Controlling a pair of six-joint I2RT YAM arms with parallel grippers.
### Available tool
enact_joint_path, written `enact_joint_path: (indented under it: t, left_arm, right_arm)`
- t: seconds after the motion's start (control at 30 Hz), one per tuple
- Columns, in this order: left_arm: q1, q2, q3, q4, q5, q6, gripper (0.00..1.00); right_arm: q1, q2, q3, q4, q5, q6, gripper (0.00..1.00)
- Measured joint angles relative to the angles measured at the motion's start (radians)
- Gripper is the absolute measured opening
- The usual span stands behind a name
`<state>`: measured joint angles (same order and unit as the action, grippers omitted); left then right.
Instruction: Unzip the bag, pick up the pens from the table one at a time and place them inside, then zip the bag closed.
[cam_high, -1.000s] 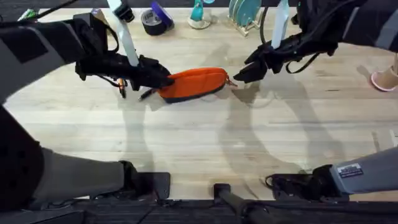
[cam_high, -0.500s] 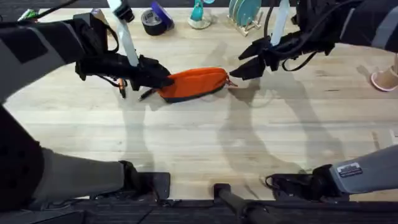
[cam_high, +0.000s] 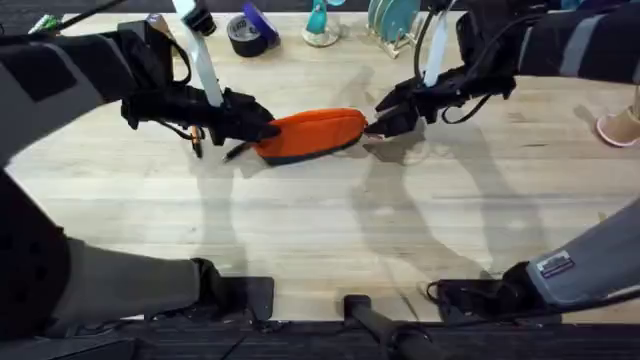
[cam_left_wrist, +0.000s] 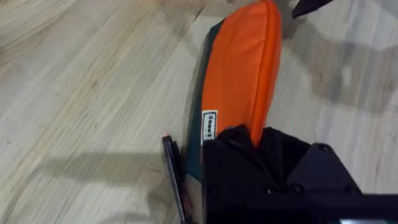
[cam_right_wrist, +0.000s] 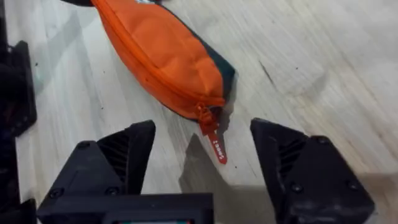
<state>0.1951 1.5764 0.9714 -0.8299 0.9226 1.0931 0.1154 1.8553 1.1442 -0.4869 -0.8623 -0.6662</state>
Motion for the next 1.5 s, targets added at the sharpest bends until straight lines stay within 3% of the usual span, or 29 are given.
enact_joint_path:
  t: [0.4, 1.5]
  left_arm:
    - [0.000, 0.000, 0.000, 0.000, 0.000, 0.000, 0.042]
    - [0.000, 0.000, 0.000, 0.000, 0.000, 0.000, 0.042]
  right_arm:
    - [-0.001, 0.079, 0.000, 0.036, -0.021, 0.000, 0.866]
    - [0.022, 0.091, 0.000, 0.038, -0.064, 0.000, 0.771]
